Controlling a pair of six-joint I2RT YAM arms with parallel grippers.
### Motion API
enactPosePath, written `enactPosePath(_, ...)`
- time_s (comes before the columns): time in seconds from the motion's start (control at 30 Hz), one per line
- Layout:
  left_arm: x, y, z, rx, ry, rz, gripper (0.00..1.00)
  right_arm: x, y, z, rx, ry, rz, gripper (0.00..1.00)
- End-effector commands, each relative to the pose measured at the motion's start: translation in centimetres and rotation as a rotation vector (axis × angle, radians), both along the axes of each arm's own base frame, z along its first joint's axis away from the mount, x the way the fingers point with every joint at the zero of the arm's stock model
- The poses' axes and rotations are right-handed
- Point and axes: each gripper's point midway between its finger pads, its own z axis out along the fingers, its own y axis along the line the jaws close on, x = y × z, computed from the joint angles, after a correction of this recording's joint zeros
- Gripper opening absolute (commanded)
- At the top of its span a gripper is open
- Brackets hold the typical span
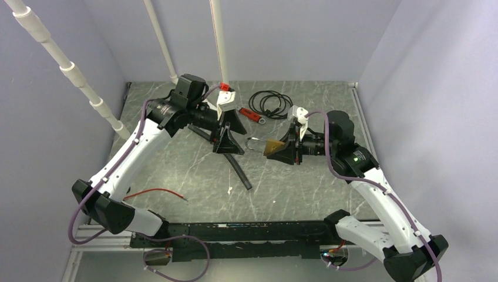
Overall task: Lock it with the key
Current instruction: Lock the lock.
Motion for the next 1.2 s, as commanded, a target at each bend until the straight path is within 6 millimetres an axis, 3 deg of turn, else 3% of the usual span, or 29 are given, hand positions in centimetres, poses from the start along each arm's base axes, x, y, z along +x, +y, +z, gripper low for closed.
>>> enactPosePath(0.0,-0.7,-1.0,2.4,-0.099,0.011,-0.062,0.83,-0.5,0.8,5.5,0.166,-0.102,0.031,0.0)
enactPosePath(0.2,-1.1,-2.4,2.6,-0.116,0.064,-0.107,0.69,-0.6,0.9,5.8,0.183,-0.082,0.031,0.0)
enactPosePath(0.3,-0.8,-2.7,2.8,-0.127,0.082,-0.107,0.53,-0.7,0.9,5.7,0.177,-0.077,0.045,0.0)
enactPosePath(0.37,-0.7,-3.0,2.9,-0.133,0.085,-0.109,0.4,-0.7,1.0,5.8,0.177,-0.073,0.05,0.0)
enactPosePath(0.47,-0.6,-3.3,3.2,-0.138,0.088,-0.119,0.0,-0.7,1.1,5.7,0.182,-0.059,0.053,0.0)
enactPosePath(0.53,-0.7,-3.3,3.4,-0.144,0.105,-0.119,0.0,-0.6,1.2,5.6,0.183,-0.045,0.05,0.01)
enactPosePath(0.63,0.1,-2.8,3.6,-0.161,0.16,-0.097,0.0,-0.5,1.3,5.6,0.186,-0.004,0.045,0.43)
enactPosePath(0.67,0.2,-2.7,3.8,-0.167,0.198,-0.089,0.0,-0.5,1.3,5.5,0.181,0.011,0.048,0.51)
enactPosePath(0.77,0.5,-2.3,4.4,-0.186,0.2,-0.081,0.0,-0.4,1.5,5.2,0.185,0.048,0.042,0.63)
enactPosePath(0.97,0.2,-1.9,5.5,-0.219,0.248,-0.107,0.0,0.6,1.8,5.6,0.21,0.107,0.011,0.7)
enactPosePath(1.17,0.6,-1.3,6.5,-0.243,0.268,-0.097,0.0,1.1,2.0,6.4,0.263,0.161,0.022,0.69)
